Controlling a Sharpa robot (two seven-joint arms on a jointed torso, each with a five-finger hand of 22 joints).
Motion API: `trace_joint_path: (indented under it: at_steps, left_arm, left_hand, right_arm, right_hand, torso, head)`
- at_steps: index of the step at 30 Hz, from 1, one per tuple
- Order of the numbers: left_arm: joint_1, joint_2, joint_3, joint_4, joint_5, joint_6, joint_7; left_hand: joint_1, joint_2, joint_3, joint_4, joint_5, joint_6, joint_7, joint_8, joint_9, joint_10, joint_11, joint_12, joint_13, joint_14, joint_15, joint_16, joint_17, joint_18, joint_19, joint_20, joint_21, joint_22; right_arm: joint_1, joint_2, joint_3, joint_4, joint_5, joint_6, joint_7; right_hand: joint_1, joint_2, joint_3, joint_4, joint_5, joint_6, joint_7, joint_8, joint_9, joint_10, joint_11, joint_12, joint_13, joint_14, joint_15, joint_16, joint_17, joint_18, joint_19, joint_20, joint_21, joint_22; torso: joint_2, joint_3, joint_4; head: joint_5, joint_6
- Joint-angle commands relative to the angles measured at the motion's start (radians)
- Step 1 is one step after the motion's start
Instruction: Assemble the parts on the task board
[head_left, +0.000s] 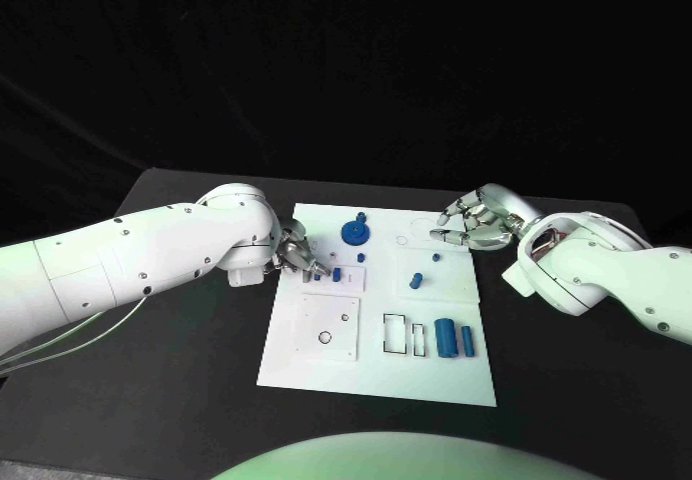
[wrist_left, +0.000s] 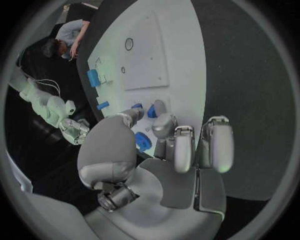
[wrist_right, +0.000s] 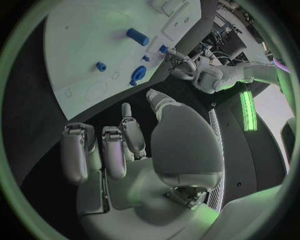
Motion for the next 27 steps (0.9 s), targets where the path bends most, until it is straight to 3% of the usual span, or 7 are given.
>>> trace_joint_path:
  at_steps: [1, 12, 17, 20, 23, 25, 27]
  left_arm:
    - [0.0, -0.002, 0.002, 0.009, -0.002, -0.011, 0.006]
    - [0.002, -0.03, 0.023, 0.038, 0.036, -0.06, 0.037]
    - [0.005, -0.052, 0.039, 0.053, 0.104, -0.16, 0.087]
    - [0.006, -0.061, 0.044, 0.06, 0.128, -0.234, 0.145]
    - [0.007, -0.061, 0.045, 0.062, 0.133, -0.289, 0.211]
    - [0.007, -0.054, 0.041, 0.063, 0.104, -0.335, 0.282]
    - [0.005, -0.047, 0.034, 0.063, 0.067, -0.372, 0.344]
  left_hand:
    - [0.01, 0.002, -0.006, 0.0, 0.007, 0.004, -0.002, 0.003, -0.001, 0.006, 0.002, -0.005, 0.001, 0.104, -0.007, 0.004, 0.263, 0.01, 0.032, -0.006, 0.002, 0.221]
    - [0.036, 0.007, -0.041, 0.002, 0.059, -0.011, 0.001, -0.004, -0.005, -0.007, 0.005, -0.031, -0.024, 0.104, -0.007, 0.004, 0.263, 0.015, 0.02, -0.007, -0.021, 0.214]
    - [0.036, 0.004, -0.097, 0.005, -0.041, -0.081, 0.022, -0.039, -0.019, -0.086, 0.02, -0.137, -0.127, 0.104, 0.007, 0.004, 0.263, 0.035, -0.031, -0.006, -0.12, 0.185]
    - [0.059, 0.011, -0.136, 0.005, -0.04, -0.154, 0.046, -0.039, -0.014, -0.24, 0.038, -0.316, -0.306, 0.07, 0.022, -0.059, 0.178, 0.063, -0.111, 0.007, -0.273, 0.142]
    - [0.097, 0.026, -0.157, 0.005, -0.02, -0.231, 0.077, -0.045, -0.015, -0.337, 0.07, -0.342, -0.326, -0.037, 0.05, -0.22, -0.008, 0.108, -0.26, 0.031, -0.554, 0.055]
    - [0.166, 0.028, -0.159, 0.005, -0.001, -0.282, 0.106, -0.064, -0.036, -0.419, 0.099, -0.392, -0.378, -0.202, 0.078, -0.462, -0.248, 0.154, -0.422, 0.059, -0.895, -0.076]
    - [0.214, 0.025, -0.152, 0.003, 0.009, -0.304, 0.121, -0.088, -0.058, -0.453, 0.113, -0.423, -0.413, -0.28, 0.091, -0.575, -0.358, 0.154, -0.43, 0.071, -0.941, -0.106]
  right_arm:
    - [-0.001, 0.001, 0.0, -0.001, -0.004, 0.007, 0.008]
    - [-0.002, 0.003, 0.0, -0.004, -0.003, 0.007, 0.009]
    - [-0.003, 0.003, 0.0, -0.005, -0.002, 0.006, 0.01]
    - [-0.003, 0.002, 0.0, -0.005, -0.001, 0.006, 0.01]
    - [-0.004, 0.002, 0.0, -0.005, 0.0, 0.005, 0.01]
    - [-0.004, 0.002, 0.0, -0.006, 0.0, 0.004, 0.012]
    - [-0.004, 0.002, 0.0, -0.006, 0.002, 0.002, 0.015]
  right_hand:
    - [0.009, 0.004, -0.001, 0.005, 0.005, -0.008, 0.0, 0.006, 0.001, 0.0, -0.005, -0.003, 0.011, 0.098, -0.008, -0.006, 0.233, 0.018, 0.035, -0.005, -0.005, 0.206]
    - [0.009, 0.004, -0.001, 0.005, 0.005, -0.008, 0.0, 0.006, 0.001, 0.0, -0.005, -0.003, 0.011, 0.098, -0.008, -0.006, 0.233, 0.018, 0.035, -0.005, -0.005, 0.206]
    - [0.009, 0.004, -0.001, 0.005, 0.005, -0.008, 0.0, 0.006, 0.001, 0.0, -0.005, -0.003, 0.011, 0.098, -0.008, -0.006, 0.233, 0.018, 0.035, -0.005, -0.005, 0.206]
    - [0.009, 0.004, -0.001, 0.005, 0.005, -0.008, 0.0, 0.006, 0.001, 0.0, -0.005, -0.003, 0.011, 0.098, -0.008, -0.006, 0.233, 0.018, 0.035, -0.005, -0.005, 0.206]
    - [0.009, 0.004, -0.001, 0.005, 0.005, -0.008, 0.0, 0.006, 0.001, 0.0, -0.005, -0.003, 0.011, 0.098, -0.008, -0.006, 0.233, 0.018, 0.035, -0.005, -0.005, 0.206]
    - [0.009, 0.005, -0.003, 0.009, 0.006, -0.009, 0.001, 0.006, 0.003, -0.002, -0.005, -0.005, 0.008, 0.097, -0.008, -0.007, 0.232, 0.018, 0.033, -0.006, -0.009, 0.205]
    - [0.01, 0.005, -0.003, 0.009, 0.006, -0.009, 0.001, 0.006, 0.003, -0.003, -0.005, -0.007, 0.007, 0.097, -0.008, -0.007, 0.232, 0.02, 0.03, -0.006, -0.014, 0.202]
  torso:
    - [0.0, 0.0001, 0.0]
    - [-0.001, 0.0004, 0.0006]
    - [-0.001, 0.0009, -0.0001]
    - [0.0, 0.0008, -0.0003]
    - [0.0, 0.0009, 0.0004]
    - [0.001, 0.0003, 0.0003]
    - [0.002, -0.0008, -0.0005]
  head:
    - [0.0, 0.0]
    - [0.001, 0.005]
    - [0.001, 0.006]
    - [0.001, 0.007]
    - [0.001, 0.008]
    - [-0.001, 0.009]
    - [-0.004, 0.011]
